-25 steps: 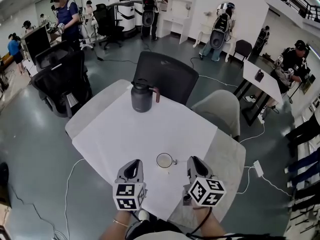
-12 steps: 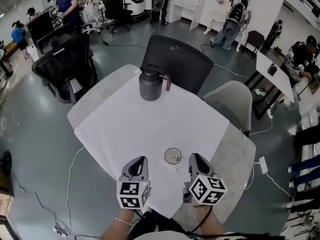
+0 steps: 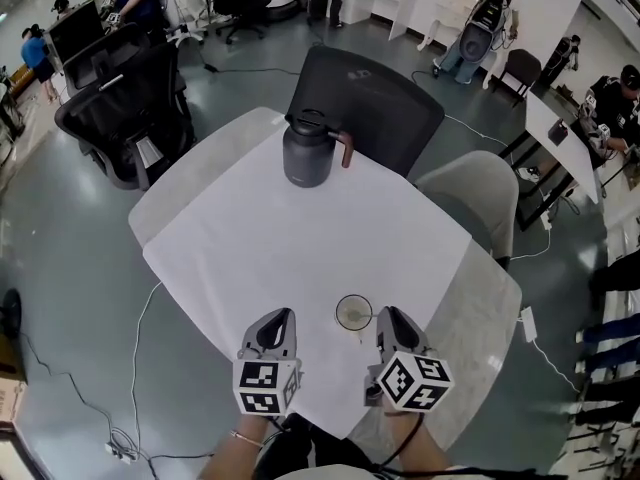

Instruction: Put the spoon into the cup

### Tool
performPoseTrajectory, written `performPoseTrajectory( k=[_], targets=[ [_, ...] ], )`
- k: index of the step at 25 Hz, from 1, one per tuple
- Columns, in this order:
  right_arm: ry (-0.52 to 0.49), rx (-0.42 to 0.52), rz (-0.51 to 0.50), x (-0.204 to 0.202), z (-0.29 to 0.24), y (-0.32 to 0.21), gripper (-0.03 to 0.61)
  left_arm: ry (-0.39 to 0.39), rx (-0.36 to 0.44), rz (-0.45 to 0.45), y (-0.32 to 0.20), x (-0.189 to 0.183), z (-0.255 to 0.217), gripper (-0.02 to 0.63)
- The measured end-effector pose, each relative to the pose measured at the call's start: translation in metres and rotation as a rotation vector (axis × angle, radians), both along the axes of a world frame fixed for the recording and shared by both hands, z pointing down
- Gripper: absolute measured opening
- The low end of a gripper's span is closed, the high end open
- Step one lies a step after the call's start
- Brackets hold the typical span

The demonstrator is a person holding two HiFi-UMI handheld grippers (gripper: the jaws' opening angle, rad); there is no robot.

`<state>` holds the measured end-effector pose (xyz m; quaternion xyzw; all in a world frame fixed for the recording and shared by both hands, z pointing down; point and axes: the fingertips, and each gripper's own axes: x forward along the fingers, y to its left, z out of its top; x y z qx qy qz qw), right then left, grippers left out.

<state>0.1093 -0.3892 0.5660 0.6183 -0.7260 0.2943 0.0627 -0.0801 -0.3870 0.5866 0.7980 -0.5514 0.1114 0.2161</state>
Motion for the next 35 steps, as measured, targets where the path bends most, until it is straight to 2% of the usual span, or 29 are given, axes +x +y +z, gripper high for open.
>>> performPoseTrajectory(
  k=[15, 27, 35],
  targets=[
    [-0.014, -0.057, 0.006, -0.007, 0.032, -0.004, 0.066, 0.006, -0.07, 0.012, -0.002, 0.0, 0.033, 0.023],
    [-0.064, -0.071, -0.002, -0.009, 0.044, -0.002, 0.067, 0.009, -0.08, 0.013, 0.0, 0.005, 0.038, 0.023],
    [-0.074, -0.06, 0.004, -0.004, 0.039, 0.0, 0.133, 0.005, -0.068, -0.002, 0.004, 0.004, 0.032, 0.023]
  ],
)
